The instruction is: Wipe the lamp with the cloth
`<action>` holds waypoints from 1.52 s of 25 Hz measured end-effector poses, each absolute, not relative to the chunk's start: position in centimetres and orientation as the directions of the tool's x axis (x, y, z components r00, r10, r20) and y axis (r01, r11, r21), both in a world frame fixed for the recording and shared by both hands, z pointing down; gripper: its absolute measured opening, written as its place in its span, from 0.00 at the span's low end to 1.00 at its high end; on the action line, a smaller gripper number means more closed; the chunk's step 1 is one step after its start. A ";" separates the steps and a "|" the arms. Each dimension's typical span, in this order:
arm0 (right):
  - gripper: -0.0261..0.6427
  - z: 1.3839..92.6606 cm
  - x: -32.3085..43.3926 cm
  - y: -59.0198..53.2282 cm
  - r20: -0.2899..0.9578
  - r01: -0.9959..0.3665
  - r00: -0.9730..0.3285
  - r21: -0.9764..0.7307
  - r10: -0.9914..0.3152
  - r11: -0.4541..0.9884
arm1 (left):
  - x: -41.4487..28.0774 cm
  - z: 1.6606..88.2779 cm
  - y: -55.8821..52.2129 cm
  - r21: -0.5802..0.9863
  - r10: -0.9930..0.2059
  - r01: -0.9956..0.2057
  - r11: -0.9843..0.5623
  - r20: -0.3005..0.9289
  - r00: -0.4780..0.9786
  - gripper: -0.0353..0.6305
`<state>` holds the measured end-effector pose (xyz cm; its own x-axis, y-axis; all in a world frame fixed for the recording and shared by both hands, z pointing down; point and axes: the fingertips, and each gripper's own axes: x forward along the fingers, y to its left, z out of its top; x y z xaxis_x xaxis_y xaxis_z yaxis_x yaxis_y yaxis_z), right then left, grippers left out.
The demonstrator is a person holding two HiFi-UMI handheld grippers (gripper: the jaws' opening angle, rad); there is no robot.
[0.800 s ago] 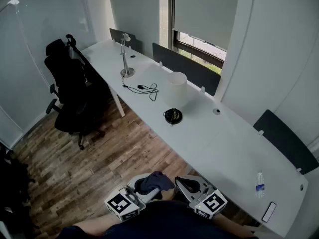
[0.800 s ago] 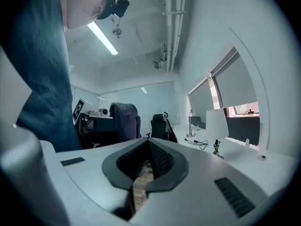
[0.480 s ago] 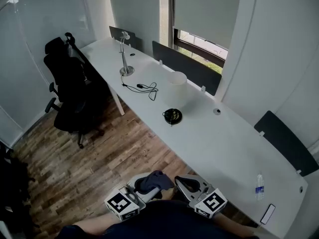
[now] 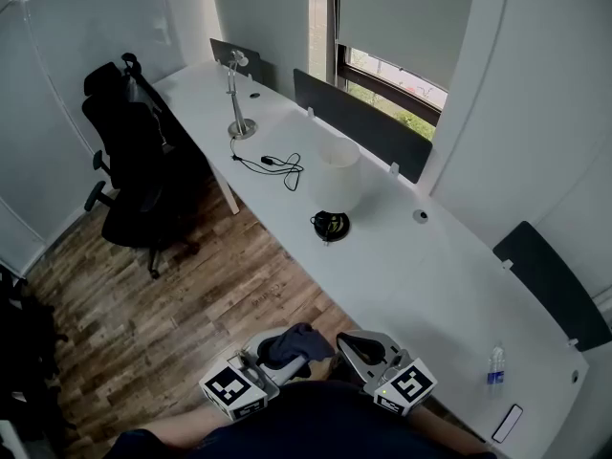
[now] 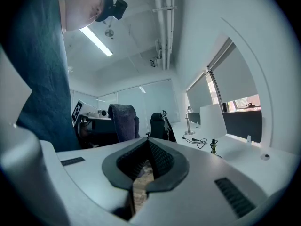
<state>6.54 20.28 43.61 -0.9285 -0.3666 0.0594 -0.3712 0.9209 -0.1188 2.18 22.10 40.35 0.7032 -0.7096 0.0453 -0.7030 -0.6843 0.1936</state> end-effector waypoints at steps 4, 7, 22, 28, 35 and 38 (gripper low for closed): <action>0.06 43.3 6.8 17.1 0.050 -0.360 -0.933 -0.123 -0.357 0.925 | 2.2 40.5 18.9 0.201 -0.726 -0.721 -0.663 0.060 0.685 0.25; 0.06 43.1 7.2 14.2 0.044 -0.355 -0.935 -0.125 -0.352 0.927 | 2.7 40.6 16.1 0.202 -0.732 -0.727 -0.656 0.065 0.678 0.25; 0.06 43.8 9.7 3.3 0.023 -0.273 -0.962 -0.181 -0.273 0.945 | 3.2 38.7 4.3 0.175 -0.815 -0.814 -0.554 0.087 0.574 0.25; 0.06 44.1 8.8 1.5 0.039 -0.266 -0.964 -0.171 -0.263 0.949 | 2.4 37.4 1.2 0.206 -0.823 -0.812 -0.546 0.046 0.566 0.25; 0.06 43.6 7.3 -1.5 0.058 -0.352 -0.936 -0.141 -0.348 0.925 | 0.4 38.6 -3.4 0.245 -0.784 -0.768 -0.592 0.044 0.619 0.25; 0.06 43.3 7.0 -2.8 0.076 -0.418 -0.908 -0.153 -0.411 0.896 | 0.0 38.6 -5.4 0.242 -0.751 -0.738 -0.630 0.051 0.659 0.25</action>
<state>7.02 -2.83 43.25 -0.9085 -0.4110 0.0761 -0.4179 0.8955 -0.1528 -0.02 -5.40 38.64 0.6585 -0.7508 0.0515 -0.7376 -0.6304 0.2420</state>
